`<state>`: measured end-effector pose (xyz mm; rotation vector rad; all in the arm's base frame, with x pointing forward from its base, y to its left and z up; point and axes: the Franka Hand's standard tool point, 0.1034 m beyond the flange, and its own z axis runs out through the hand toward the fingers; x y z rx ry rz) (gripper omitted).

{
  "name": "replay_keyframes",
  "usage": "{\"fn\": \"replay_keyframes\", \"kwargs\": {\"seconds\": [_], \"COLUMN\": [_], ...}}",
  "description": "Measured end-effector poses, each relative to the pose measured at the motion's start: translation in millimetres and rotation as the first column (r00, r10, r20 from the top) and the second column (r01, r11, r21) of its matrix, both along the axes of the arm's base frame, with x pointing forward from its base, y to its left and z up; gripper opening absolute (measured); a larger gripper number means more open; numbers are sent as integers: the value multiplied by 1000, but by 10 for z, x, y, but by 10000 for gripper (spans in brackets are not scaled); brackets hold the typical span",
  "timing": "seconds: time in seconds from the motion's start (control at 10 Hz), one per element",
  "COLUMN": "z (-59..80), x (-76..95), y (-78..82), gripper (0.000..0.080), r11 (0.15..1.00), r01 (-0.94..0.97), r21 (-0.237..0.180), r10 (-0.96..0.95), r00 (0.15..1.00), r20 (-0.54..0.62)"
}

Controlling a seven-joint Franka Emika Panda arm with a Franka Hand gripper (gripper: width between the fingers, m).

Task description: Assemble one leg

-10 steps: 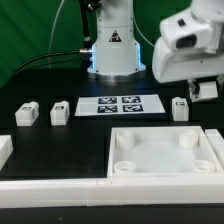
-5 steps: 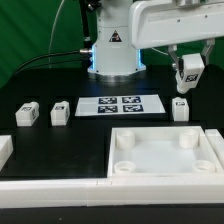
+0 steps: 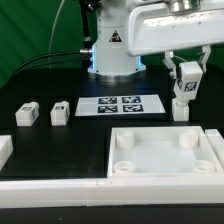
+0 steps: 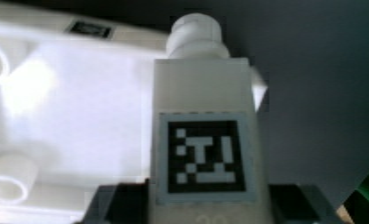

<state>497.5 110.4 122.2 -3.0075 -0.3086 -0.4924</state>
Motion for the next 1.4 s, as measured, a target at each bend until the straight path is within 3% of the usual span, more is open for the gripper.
{"fn": "replay_keyframes", "kwargs": {"seconds": [0.4,0.6,1.0,1.2,1.4], "z": [2,2,-10,-28,37], "x": [553,802,828,845,976], "y": [-9,-121,-146,-216,-145], "gripper": [293,294,294,294,294], "r11": [999,994,995,996,995], "r01": [-33,-107,-99,-85,-98], "r21": [4,-25,-30,-40,-32], "r10": [33,109,103,92,102], "r00": [998,992,986,969,977], "r20": [44,67,132,228,189]}}
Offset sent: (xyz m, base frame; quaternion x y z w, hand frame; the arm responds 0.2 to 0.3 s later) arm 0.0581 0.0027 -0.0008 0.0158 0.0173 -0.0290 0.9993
